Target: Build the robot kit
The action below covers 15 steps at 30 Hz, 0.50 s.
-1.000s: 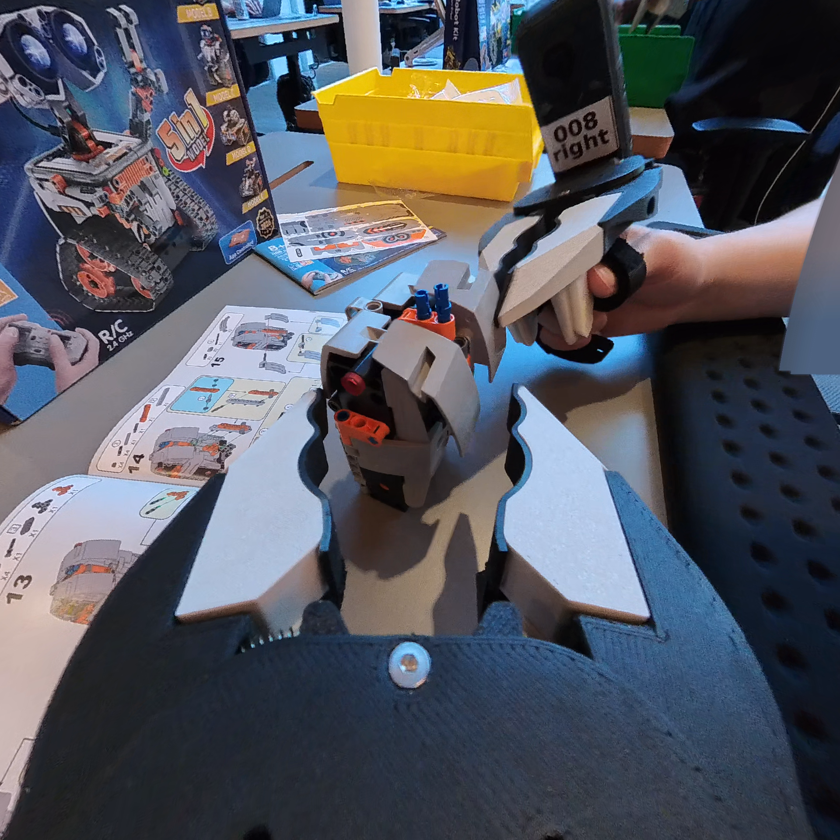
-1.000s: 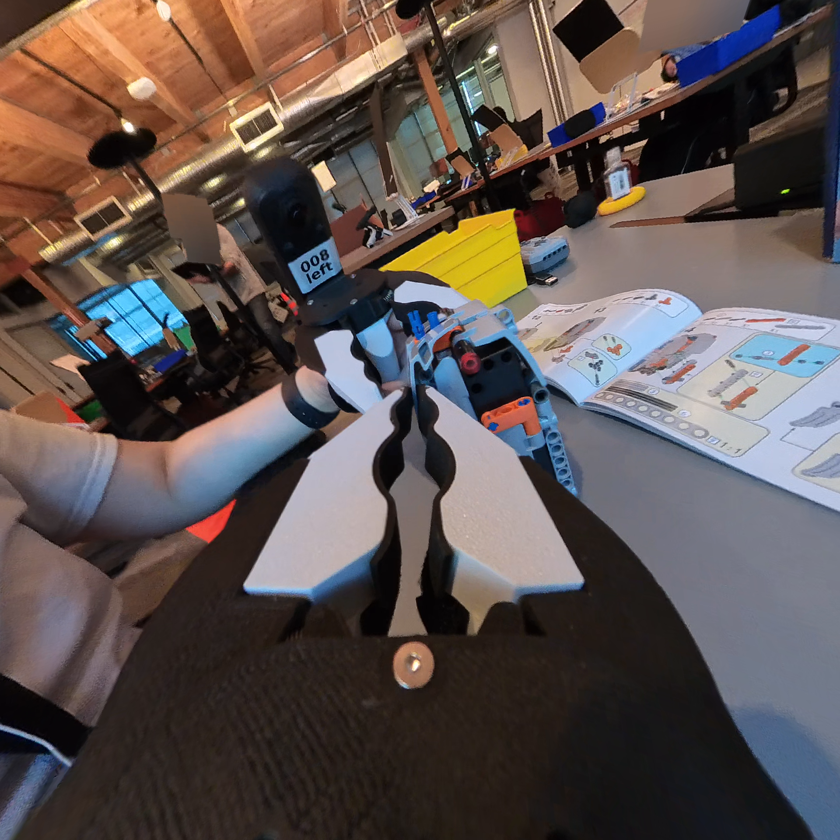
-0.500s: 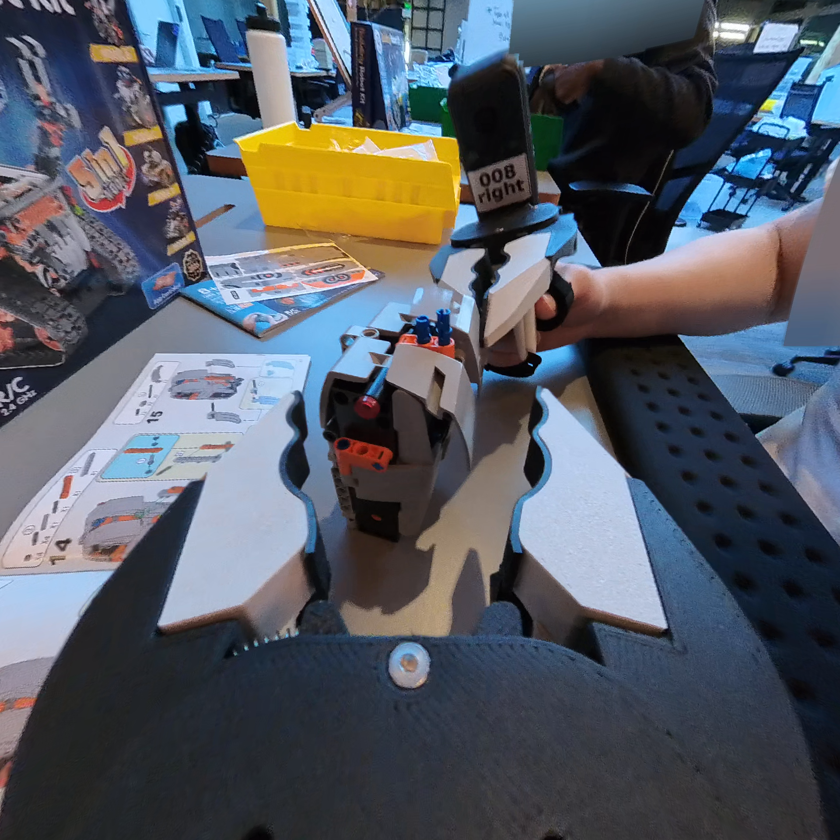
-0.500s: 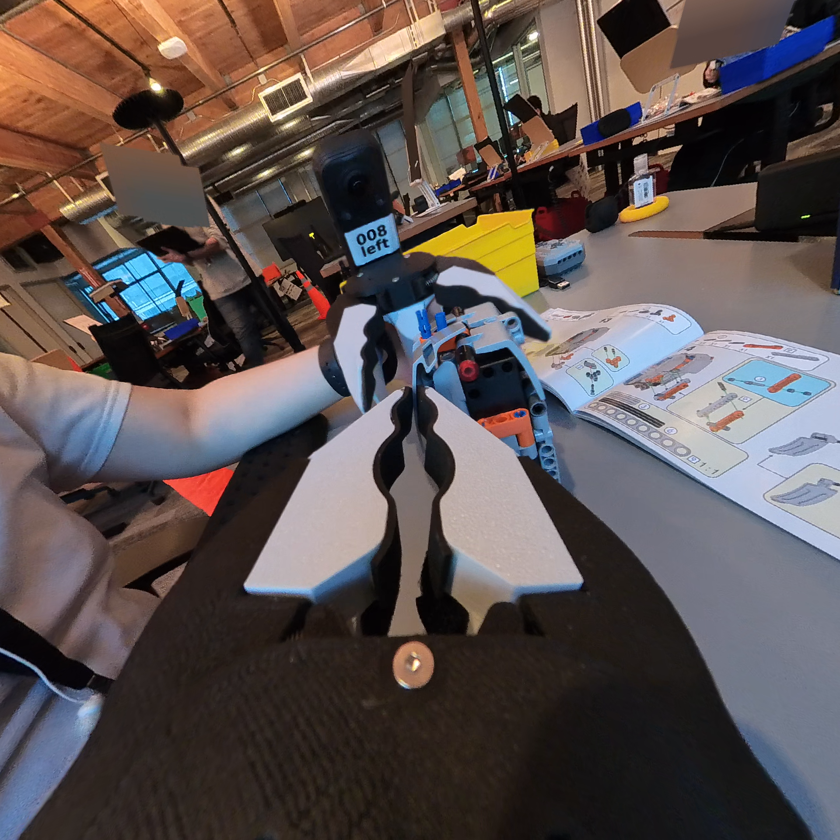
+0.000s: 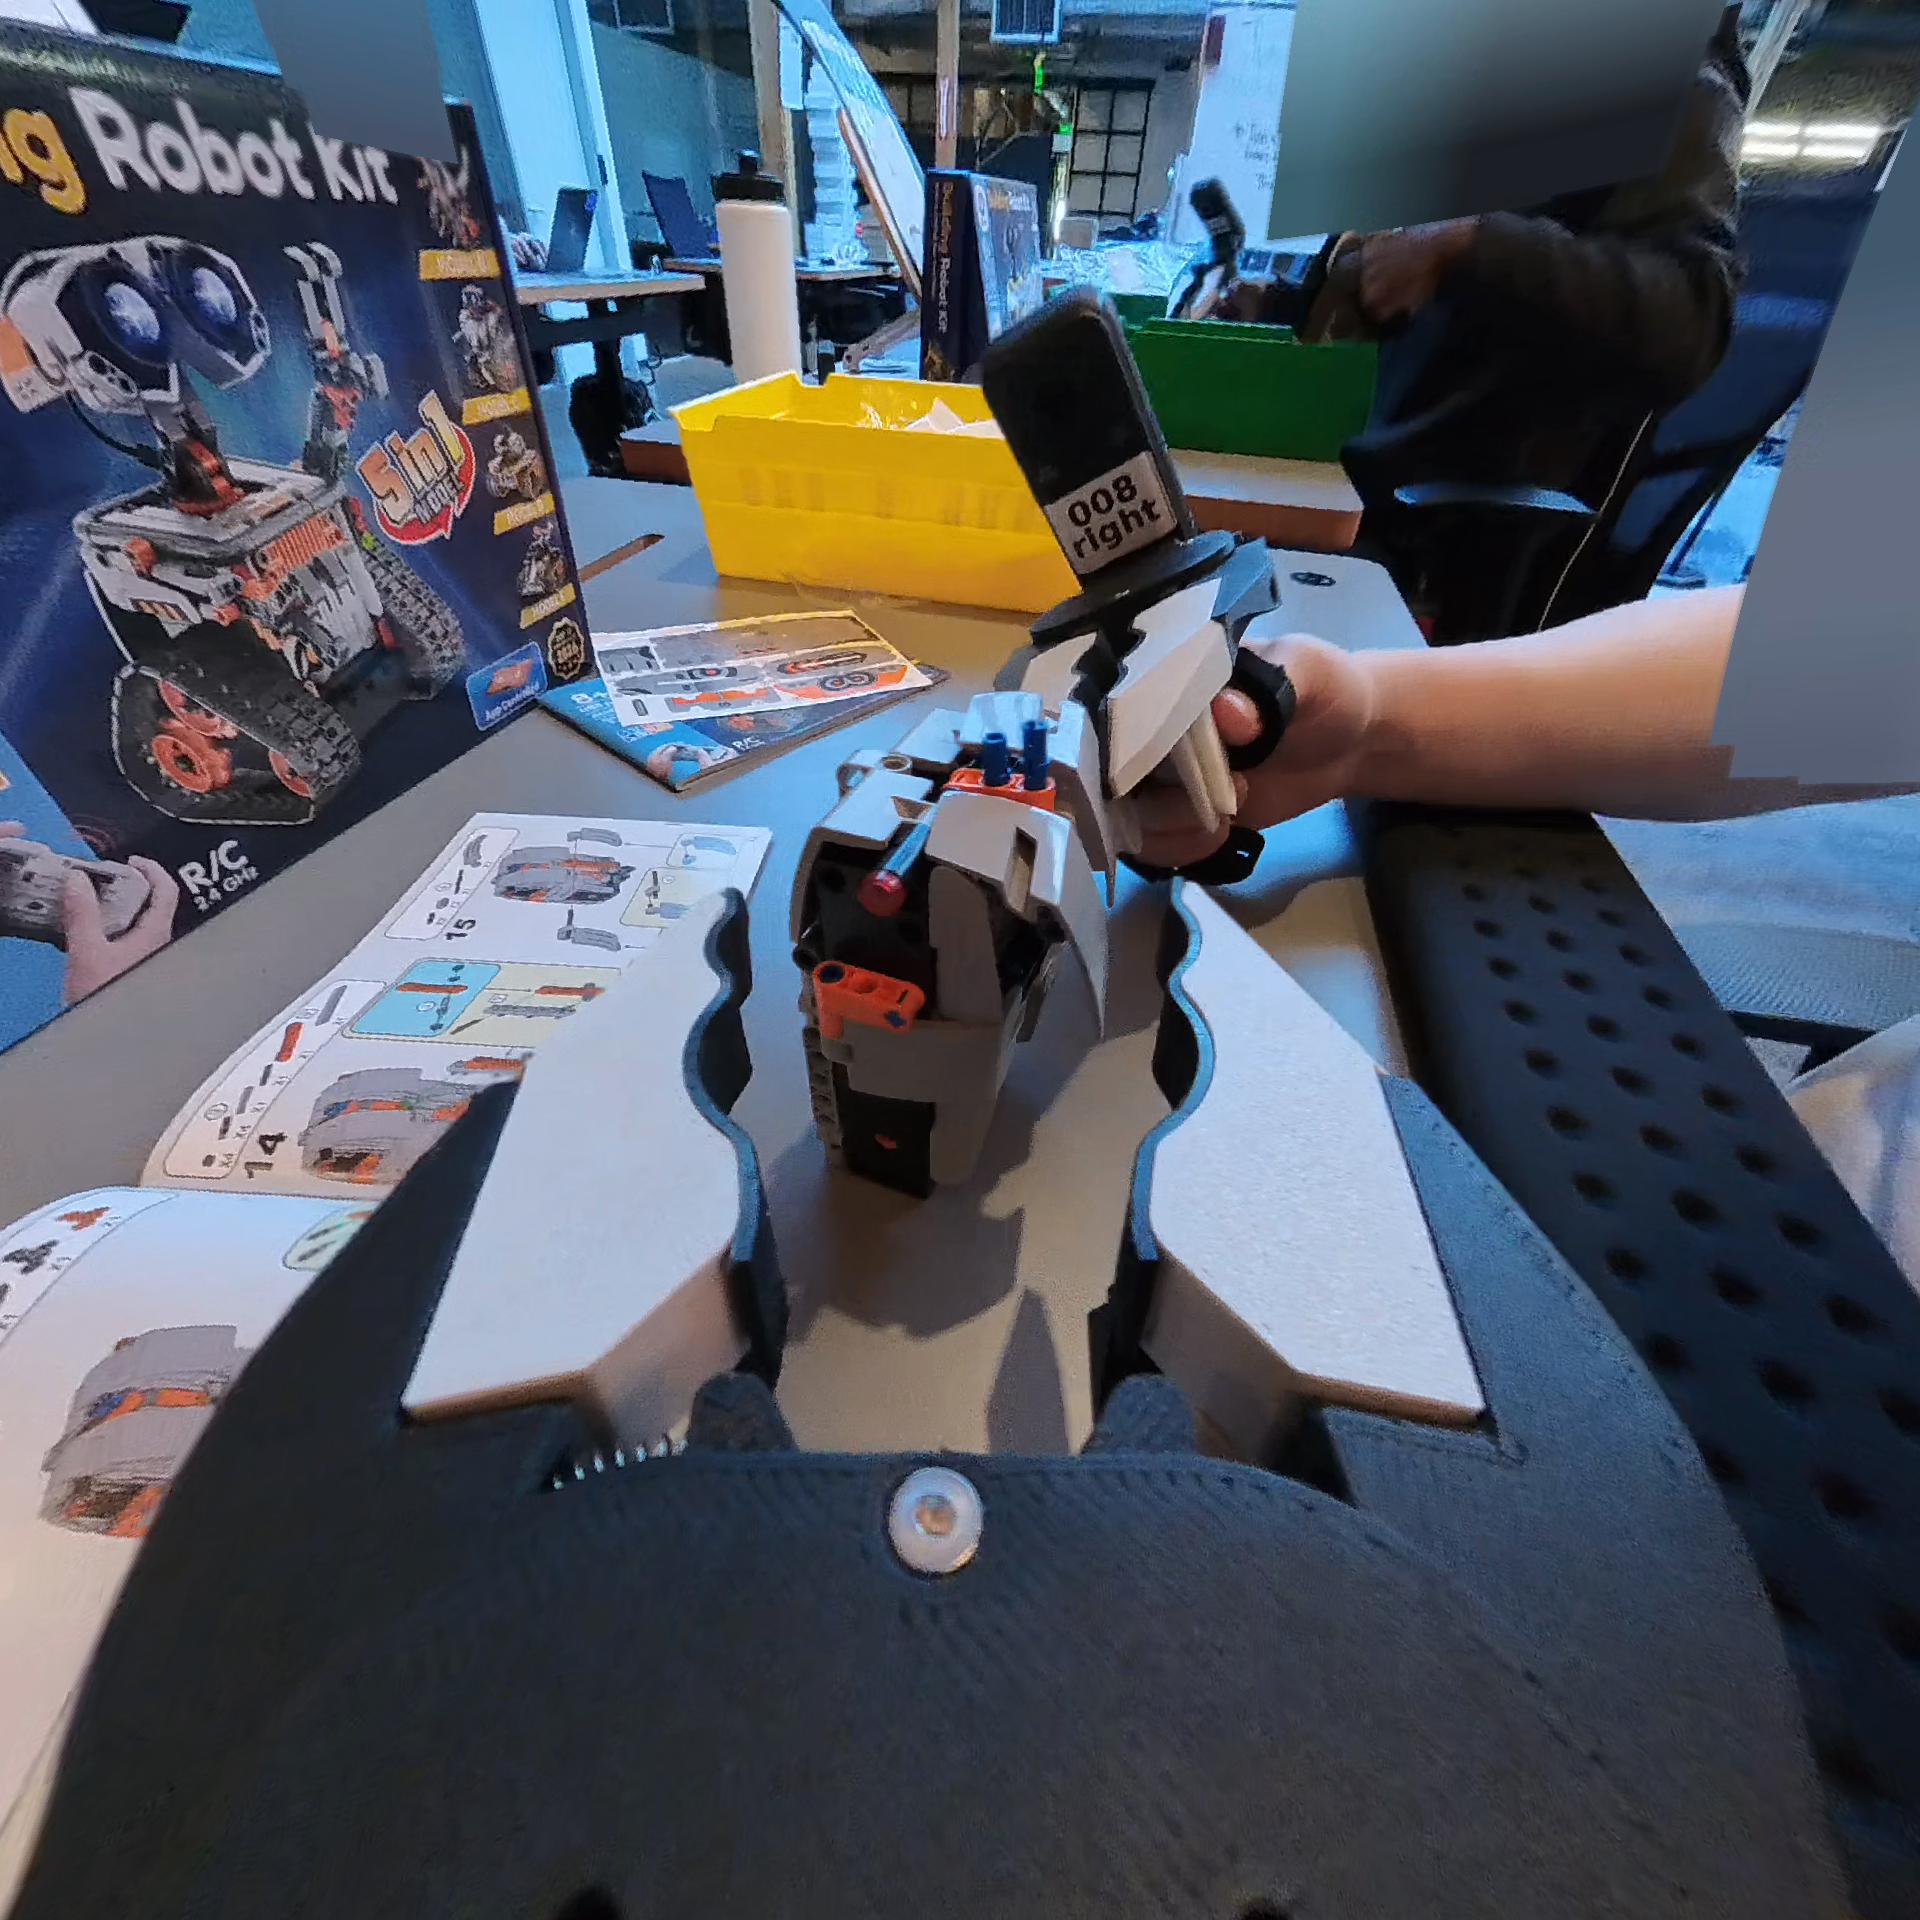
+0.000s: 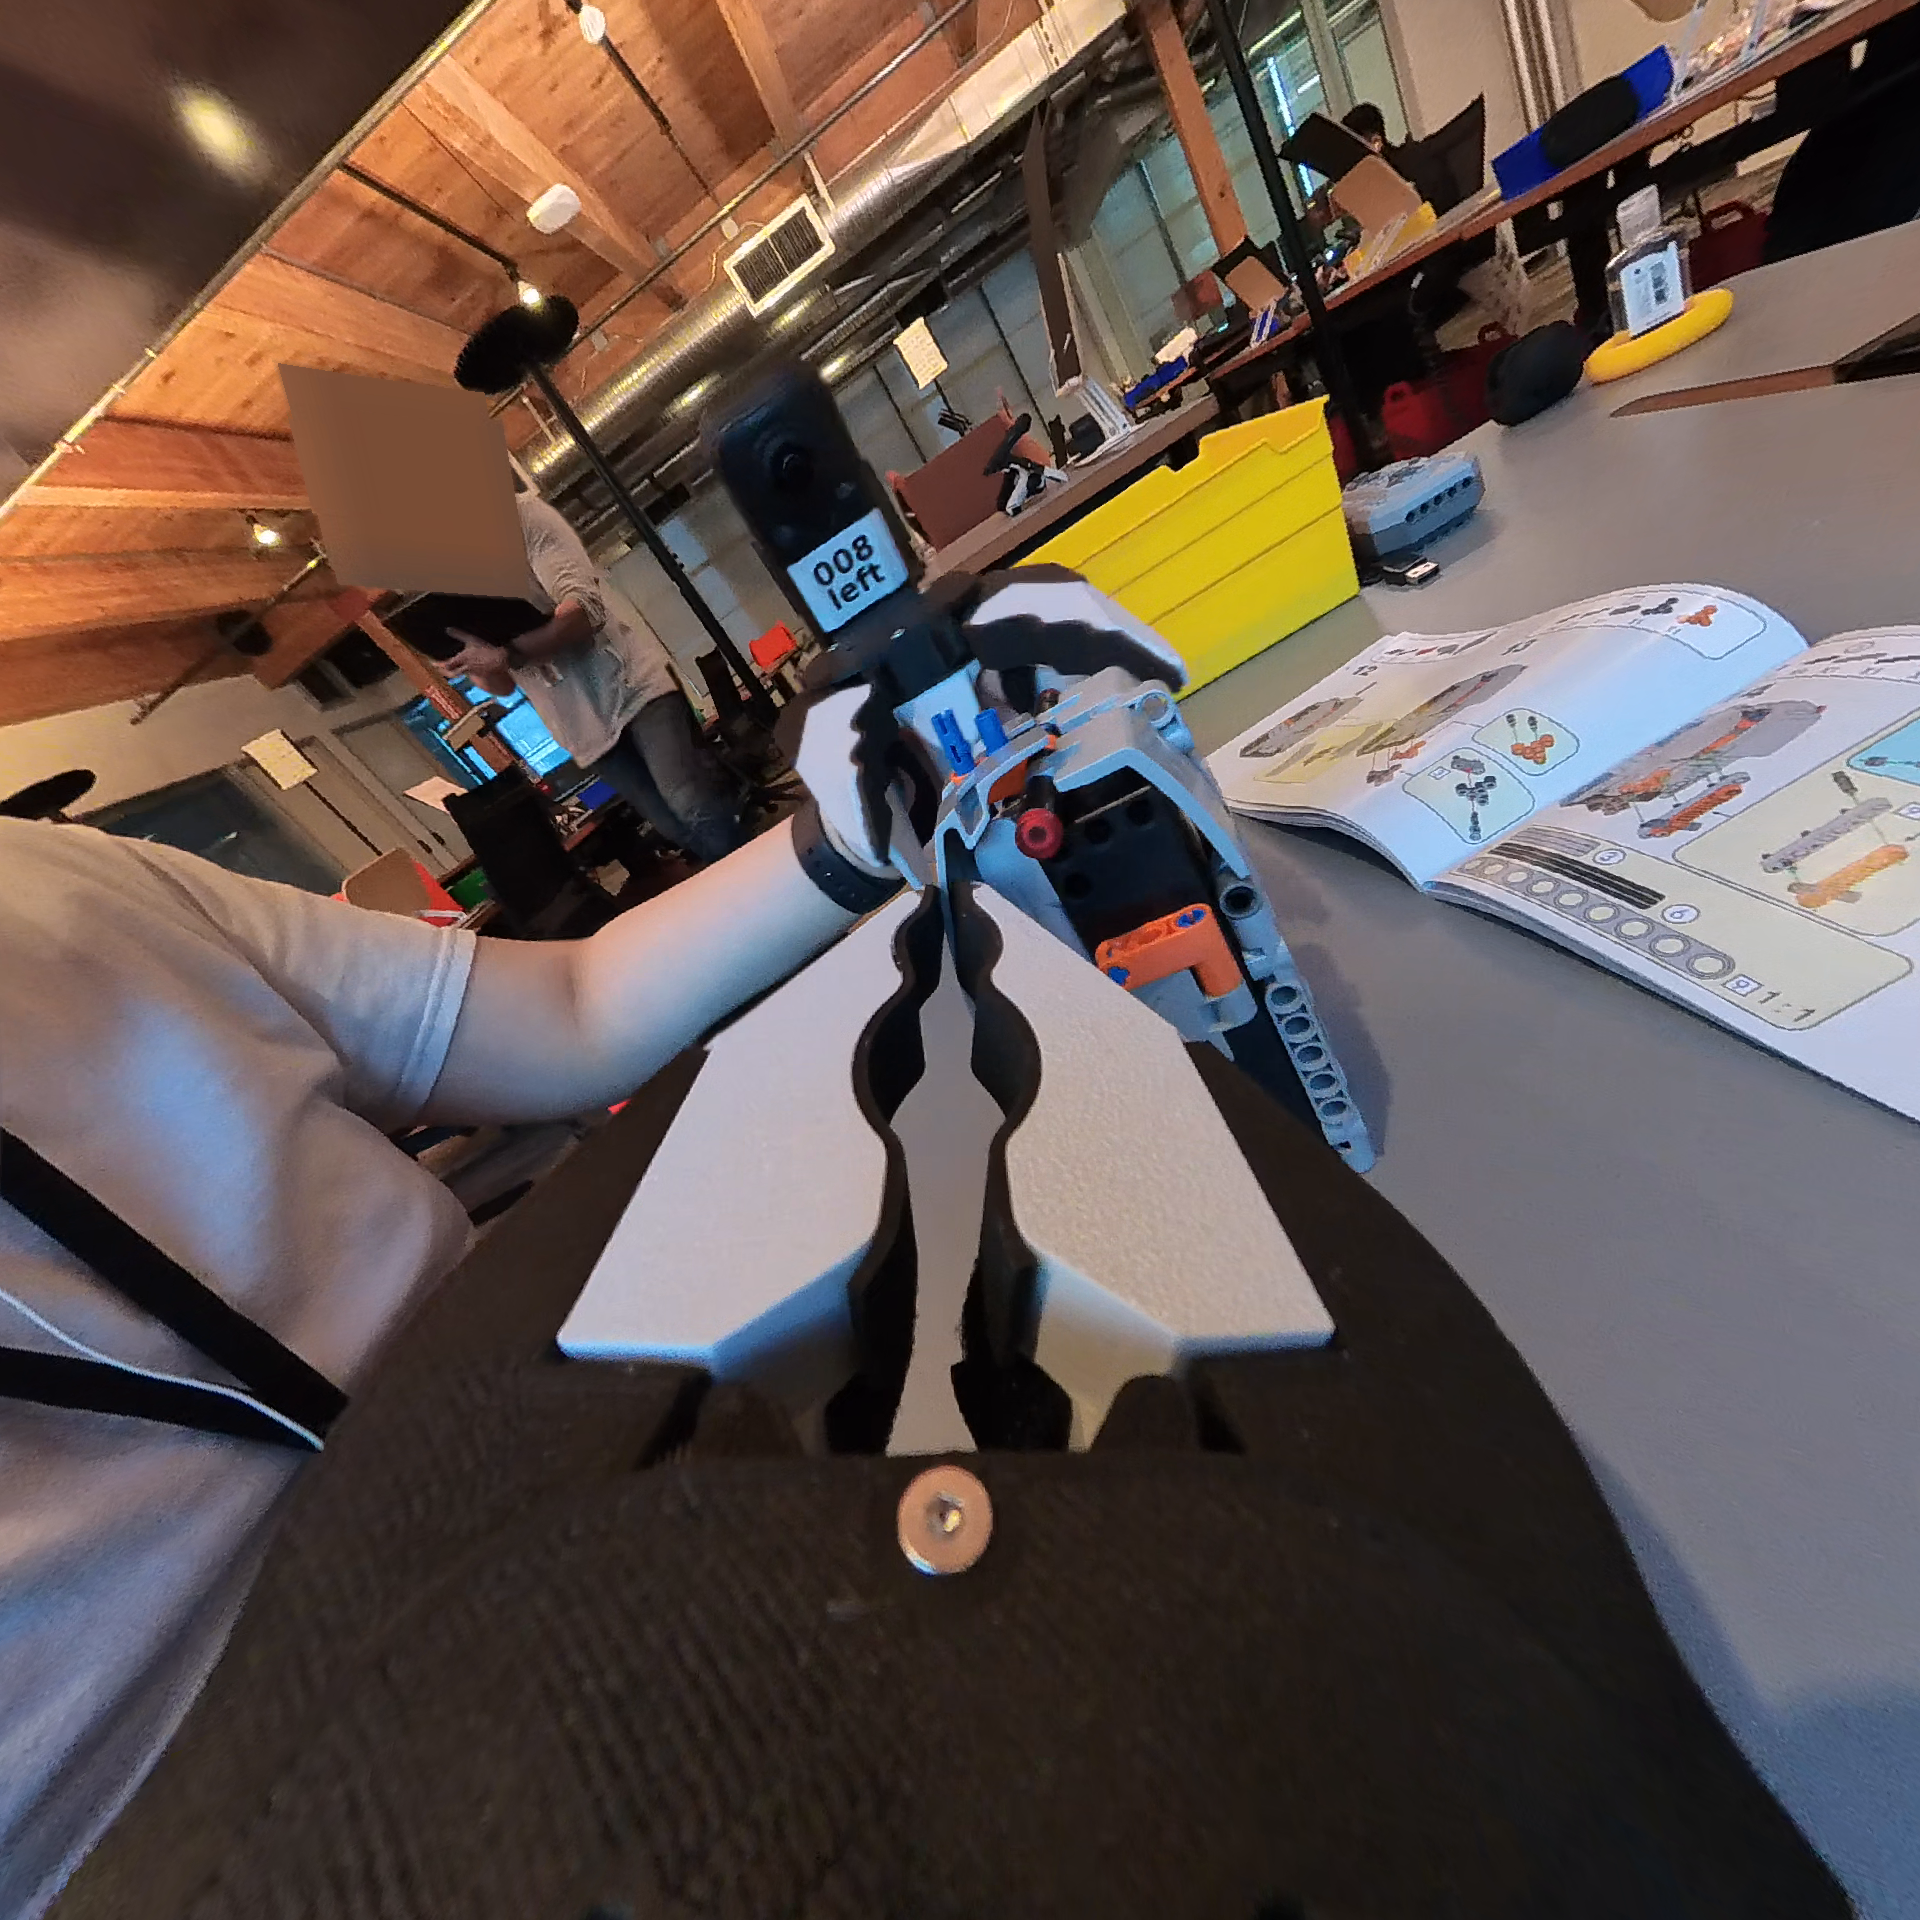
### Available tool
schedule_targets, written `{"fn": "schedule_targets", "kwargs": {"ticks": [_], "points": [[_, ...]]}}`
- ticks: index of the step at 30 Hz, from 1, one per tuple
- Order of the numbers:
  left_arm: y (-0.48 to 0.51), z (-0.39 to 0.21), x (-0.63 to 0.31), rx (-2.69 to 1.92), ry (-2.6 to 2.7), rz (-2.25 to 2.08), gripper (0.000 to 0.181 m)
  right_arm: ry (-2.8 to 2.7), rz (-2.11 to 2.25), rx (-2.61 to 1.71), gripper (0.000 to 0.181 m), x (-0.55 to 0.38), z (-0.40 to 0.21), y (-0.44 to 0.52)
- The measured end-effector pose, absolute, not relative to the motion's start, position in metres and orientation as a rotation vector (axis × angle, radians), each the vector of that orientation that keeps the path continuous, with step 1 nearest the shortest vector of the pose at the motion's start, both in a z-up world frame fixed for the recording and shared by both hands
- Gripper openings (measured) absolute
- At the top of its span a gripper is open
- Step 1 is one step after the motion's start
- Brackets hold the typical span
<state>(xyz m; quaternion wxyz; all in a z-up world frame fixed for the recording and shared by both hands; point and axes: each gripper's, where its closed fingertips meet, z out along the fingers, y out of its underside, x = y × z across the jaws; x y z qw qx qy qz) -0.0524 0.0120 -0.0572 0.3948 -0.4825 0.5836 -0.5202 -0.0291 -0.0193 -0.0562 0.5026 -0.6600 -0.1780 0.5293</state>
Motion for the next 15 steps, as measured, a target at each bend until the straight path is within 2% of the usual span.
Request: {"fn": "schedule_targets", "kwargs": {"ticks": [7,15], "points": [[0.007,-0.065,-0.040,-1.245,1.503,-1.409,0.084,-0.367,1.361,-1.601,0.000,-0.026,-0.055,-0.017],[-0.008,-0.066,-0.034,-1.267,1.491,-1.307,0.087,-0.378,1.443,-1.615,0.000,-0.024,-0.055,-0.026]]}}
